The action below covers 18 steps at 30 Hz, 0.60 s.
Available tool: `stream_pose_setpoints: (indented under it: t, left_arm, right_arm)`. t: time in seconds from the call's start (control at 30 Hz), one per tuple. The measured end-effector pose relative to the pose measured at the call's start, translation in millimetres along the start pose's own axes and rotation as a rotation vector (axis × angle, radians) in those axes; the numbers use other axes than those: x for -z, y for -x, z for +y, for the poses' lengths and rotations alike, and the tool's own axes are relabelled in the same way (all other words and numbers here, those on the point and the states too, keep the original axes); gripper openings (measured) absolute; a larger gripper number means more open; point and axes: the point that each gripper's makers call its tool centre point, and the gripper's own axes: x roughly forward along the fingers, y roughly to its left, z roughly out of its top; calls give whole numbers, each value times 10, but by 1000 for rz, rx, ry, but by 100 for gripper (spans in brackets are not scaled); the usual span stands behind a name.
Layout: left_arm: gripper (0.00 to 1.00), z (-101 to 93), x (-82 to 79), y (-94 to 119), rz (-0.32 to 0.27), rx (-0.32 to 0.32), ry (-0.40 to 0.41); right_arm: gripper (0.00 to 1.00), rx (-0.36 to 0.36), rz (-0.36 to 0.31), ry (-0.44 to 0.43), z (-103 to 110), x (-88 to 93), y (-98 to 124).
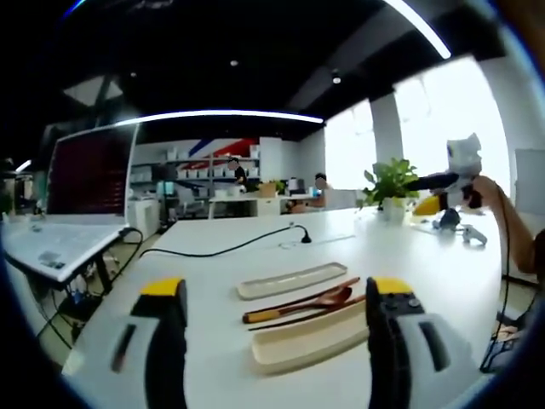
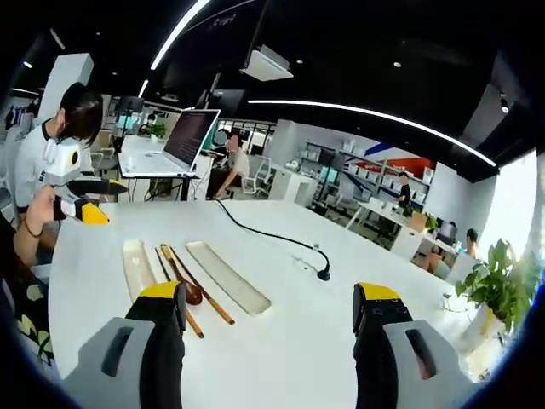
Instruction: Arrange the utensils inside the cutlery case until each visible utensil rests in its matching compartment.
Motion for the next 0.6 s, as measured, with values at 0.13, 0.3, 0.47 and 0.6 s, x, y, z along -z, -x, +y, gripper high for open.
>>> stream_pose_setpoints:
  t: [0.13,0.3,0.47,0.6]
  left_arm:
    - [92,1,2,0,1,-2,0]
    - [91,4,10,-6,6,-1,0]
    - [91,5,28,-14,13,0,-1]
    - [91,11,25,-14,13,-1,3]
  right_arm:
    - [83,-43,46,31,53,8,-154]
    - [83,-121,114,75,130,49,-308]
    - [81,-184,185,90,225,130,-523]
    - [80,-227,244,123,281,181,-692]
